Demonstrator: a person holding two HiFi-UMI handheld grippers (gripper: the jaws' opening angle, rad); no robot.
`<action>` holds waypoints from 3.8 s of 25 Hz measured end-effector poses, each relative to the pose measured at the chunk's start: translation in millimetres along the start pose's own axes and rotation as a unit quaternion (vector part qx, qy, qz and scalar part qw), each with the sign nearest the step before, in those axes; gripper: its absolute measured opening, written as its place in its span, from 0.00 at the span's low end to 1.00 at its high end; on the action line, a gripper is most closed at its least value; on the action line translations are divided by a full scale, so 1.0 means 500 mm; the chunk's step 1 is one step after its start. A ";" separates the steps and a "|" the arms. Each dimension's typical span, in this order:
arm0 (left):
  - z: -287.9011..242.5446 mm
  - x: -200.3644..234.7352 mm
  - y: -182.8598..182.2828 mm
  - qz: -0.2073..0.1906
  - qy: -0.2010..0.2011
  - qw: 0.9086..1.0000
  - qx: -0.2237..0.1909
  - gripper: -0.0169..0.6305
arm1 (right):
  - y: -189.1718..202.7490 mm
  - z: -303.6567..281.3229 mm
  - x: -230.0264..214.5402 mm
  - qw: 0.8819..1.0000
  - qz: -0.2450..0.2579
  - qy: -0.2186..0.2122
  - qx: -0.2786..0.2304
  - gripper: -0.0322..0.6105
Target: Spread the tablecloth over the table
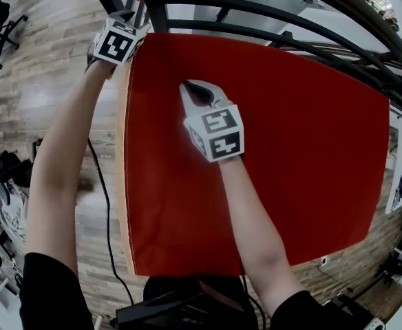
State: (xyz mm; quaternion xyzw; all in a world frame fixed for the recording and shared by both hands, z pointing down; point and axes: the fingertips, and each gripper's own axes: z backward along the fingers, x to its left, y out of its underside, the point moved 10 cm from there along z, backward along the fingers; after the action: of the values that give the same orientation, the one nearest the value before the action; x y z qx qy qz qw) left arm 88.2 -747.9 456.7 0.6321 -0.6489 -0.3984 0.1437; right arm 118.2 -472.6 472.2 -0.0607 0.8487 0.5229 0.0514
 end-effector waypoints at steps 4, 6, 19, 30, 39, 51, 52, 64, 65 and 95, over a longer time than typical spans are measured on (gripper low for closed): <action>0.087 -0.121 0.006 0.048 0.070 0.994 -0.075 0.20 | 0.011 0.072 -0.018 0.999 -0.015 0.028 -0.015 0.07; 0.133 -0.195 0.005 0.057 0.112 0.987 -0.099 0.19 | 0.022 0.115 -0.029 0.999 -0.026 0.043 -0.020 0.07; 0.438 -0.568 -0.001 0.161 0.176 0.959 -0.155 0.04 | 0.153 0.593 -0.071 0.982 -0.034 0.186 -0.020 0.06; 0.607 -0.911 -0.028 0.179 0.109 0.972 -0.110 0.04 | 0.290 0.908 -0.170 0.983 -0.050 0.167 -0.057 0.06; 0.568 -1.158 -0.101 0.245 0.000 0.966 -0.083 0.04 | 0.394 1.094 -0.335 0.987 -0.054 0.147 -0.035 0.06; 0.373 -1.030 -0.006 0.262 -0.039 0.964 0.023 0.04 | 0.509 1.093 -0.557 0.971 -0.108 0.205 0.054 0.06; 0.361 -1.021 0.000 0.259 -0.042 0.964 0.029 0.04 | 0.519 1.088 -0.566 0.969 -0.112 0.209 0.061 0.07; 0.284 -0.954 0.032 0.271 -0.035 0.959 0.071 0.04 | 0.560 1.041 -0.653 0.947 -0.131 0.258 0.141 0.06; 0.284 -0.946 0.032 0.274 -0.034 0.959 0.070 0.04 | 0.557 1.036 -0.654 0.946 -0.136 0.259 0.139 0.06; 0.178 -0.818 -0.026 0.251 -0.039 0.965 0.063 0.04 | 0.463 0.898 -0.744 0.954 -0.111 0.242 0.138 0.06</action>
State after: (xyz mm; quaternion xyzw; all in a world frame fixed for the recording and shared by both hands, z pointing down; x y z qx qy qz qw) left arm 101.4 -334.5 520.3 0.4410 -0.8155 -0.3324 0.1732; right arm 460.0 50.1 531.1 -0.2710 0.8877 0.3612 -0.0897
